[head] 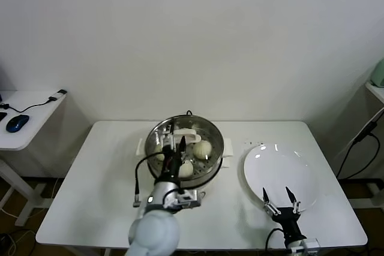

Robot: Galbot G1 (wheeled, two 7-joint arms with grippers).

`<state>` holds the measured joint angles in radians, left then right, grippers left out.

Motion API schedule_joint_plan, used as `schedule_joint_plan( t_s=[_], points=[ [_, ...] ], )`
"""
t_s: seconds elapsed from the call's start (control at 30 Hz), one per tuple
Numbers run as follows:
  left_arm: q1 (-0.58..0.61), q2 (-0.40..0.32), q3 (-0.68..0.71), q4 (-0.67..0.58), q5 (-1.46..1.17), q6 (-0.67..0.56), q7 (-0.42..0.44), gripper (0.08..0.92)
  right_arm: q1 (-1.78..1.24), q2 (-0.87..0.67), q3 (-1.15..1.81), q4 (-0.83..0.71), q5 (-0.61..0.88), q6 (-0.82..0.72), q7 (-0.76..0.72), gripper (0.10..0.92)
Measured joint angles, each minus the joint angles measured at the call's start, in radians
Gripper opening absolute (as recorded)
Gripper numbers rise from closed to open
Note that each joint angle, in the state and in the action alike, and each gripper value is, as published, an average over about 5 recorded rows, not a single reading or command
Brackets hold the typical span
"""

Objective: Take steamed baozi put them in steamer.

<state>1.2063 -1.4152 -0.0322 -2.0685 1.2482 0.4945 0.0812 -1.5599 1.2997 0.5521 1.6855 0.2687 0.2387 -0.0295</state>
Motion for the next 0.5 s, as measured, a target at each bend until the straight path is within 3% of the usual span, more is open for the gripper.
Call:
schedule_joint_plan(
  t_s=[0.27,0.5],
  points=[
    [0.095,0.016,-0.28,-0.067,-0.456,-0.15,-0.106,0.823,0.003,-0.001,-0.003,0.01,0.004,0.007,-0.004,0.823],
    [0.194,0.078,-0.572,-0.009,-0.918,-0.29,-0.097,0.823,0.003,-0.01,0.0,0.017,0.003,0.011,-0.003,0.823]
  ],
)
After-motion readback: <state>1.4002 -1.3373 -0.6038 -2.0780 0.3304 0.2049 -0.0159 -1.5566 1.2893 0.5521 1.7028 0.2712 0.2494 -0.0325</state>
